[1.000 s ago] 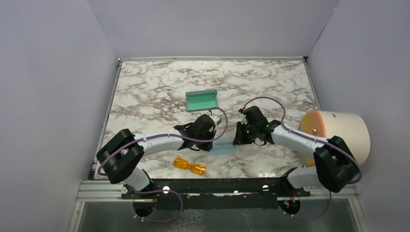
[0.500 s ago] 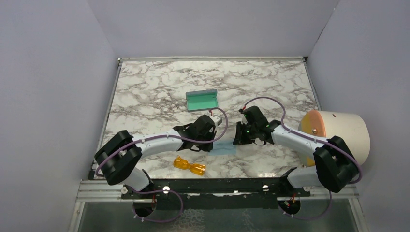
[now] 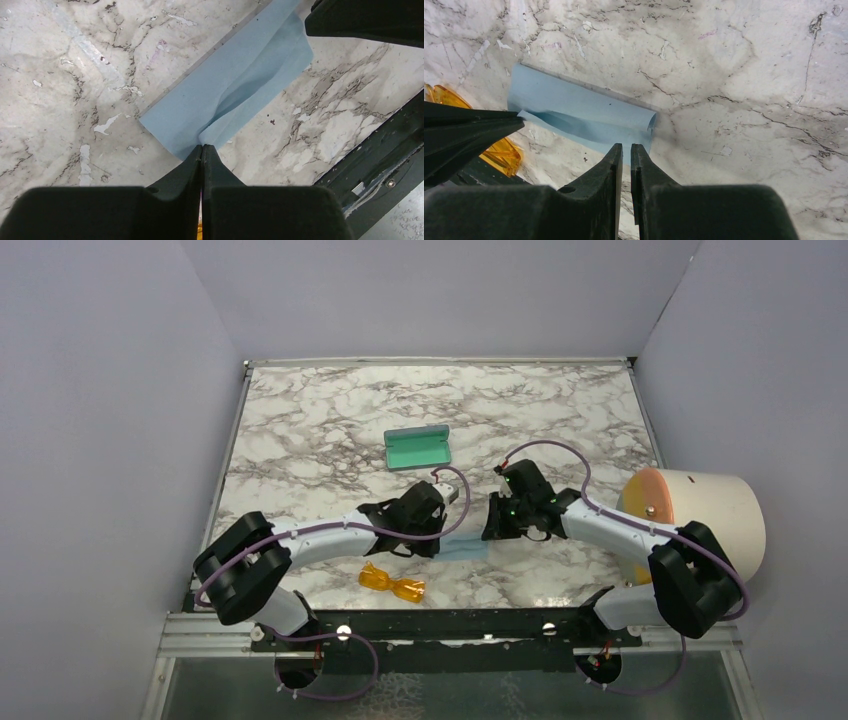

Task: Organize the sunglasses
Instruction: Fold the glasses cleaning cloth at the center of the board.

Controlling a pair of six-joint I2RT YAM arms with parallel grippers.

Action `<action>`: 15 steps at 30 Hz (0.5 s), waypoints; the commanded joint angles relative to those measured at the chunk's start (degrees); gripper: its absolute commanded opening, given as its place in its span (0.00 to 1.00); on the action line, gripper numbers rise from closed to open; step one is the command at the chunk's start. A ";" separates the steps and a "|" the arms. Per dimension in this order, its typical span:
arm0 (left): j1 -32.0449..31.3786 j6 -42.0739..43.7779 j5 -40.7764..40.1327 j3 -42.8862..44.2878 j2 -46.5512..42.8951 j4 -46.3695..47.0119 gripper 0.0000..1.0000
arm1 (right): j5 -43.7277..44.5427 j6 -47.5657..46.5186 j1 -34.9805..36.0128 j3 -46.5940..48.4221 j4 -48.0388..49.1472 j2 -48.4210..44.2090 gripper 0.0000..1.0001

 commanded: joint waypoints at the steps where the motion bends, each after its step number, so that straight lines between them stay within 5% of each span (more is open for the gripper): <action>1: -0.38 -0.27 -0.12 -0.29 0.17 0.71 0.14 | 0.58 0.53 0.59 -0.35 1.83 0.41 0.13; 9: -0.53 -0.12 -0.79 0.31 0.49 0.73 0.28 | 0.61 0.55 0.59 -0.29 2.00 0.44 0.13; 15: -0.49 0.13 -1.22 0.94 0.52 0.39 0.30 | 0.41 0.47 0.59 -0.14 2.20 0.54 0.13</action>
